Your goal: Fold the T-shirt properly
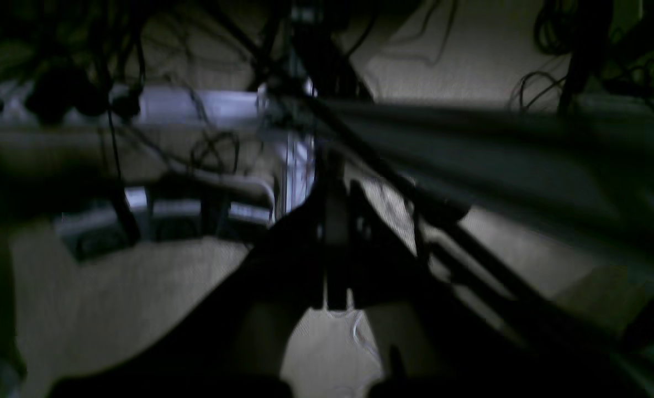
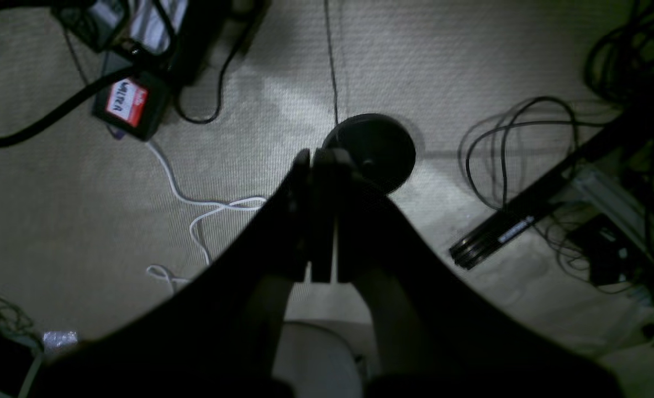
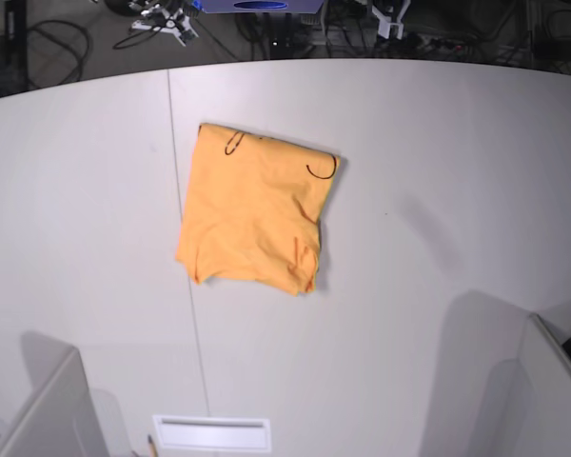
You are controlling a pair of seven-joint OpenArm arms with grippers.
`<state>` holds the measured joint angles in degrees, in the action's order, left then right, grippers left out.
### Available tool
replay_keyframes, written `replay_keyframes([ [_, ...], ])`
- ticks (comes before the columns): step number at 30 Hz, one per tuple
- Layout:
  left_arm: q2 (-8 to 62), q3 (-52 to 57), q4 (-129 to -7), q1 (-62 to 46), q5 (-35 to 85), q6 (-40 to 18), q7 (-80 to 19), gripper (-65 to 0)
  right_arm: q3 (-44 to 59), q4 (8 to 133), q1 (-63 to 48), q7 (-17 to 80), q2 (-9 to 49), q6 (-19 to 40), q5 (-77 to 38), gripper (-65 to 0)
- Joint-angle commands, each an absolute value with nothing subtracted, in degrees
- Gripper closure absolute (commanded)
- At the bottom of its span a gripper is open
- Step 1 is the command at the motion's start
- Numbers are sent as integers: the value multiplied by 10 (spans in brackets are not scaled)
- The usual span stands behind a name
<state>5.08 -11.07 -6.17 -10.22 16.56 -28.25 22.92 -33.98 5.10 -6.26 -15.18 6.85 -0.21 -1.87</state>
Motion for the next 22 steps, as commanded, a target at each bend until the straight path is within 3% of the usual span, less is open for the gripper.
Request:
replay_keyframes([
  [1,51,-108,-61,-109,166,-284,229,0,-337,50,-62,-155,72,-5,-20,0],
  [22,51,-111,-42,-108,166,-284,228,0,-337,50,-61,-155,74,-6,-21,0],
])
